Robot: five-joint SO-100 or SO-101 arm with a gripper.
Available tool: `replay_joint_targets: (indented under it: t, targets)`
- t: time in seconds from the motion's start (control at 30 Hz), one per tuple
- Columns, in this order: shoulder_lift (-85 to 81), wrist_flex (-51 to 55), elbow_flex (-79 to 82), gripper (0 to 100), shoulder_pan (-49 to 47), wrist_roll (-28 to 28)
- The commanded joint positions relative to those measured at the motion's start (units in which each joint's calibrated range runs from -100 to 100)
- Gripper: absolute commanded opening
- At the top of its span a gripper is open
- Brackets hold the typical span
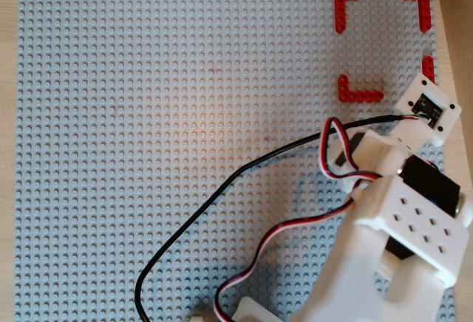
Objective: Grab the Lego and store it in red box
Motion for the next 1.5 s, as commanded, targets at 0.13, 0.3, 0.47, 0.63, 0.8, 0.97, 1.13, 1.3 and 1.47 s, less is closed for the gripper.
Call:
replay_joint_targets:
  t: [0.13,0.3,0.47,0.63,0.8,0.97,1.13,1.3,1.47]
  targets:
    - [5.83,3.45,-9.12,17,0.50,0.02]
    - [6.93,4.15,-10.57,17,0.57,0.02]
    - [6.77,4.15,-10.66,17,0.57,-0.09]
    - [6.68,4.15,-10.66,11,0.65,-0.09]
    - [6.60,4.15,-10.57,6,0.65,-0.09]
    - [6.43,3.98,-10.66,6,0.65,-0.09]
    - [6.43,4.07,-12.39,7,0.95,-0.03]
    - [6.43,4.15,-16.94,14,1.84,0.17]
    - [6.43,4.15,-21.21,15,1.39,0.17]
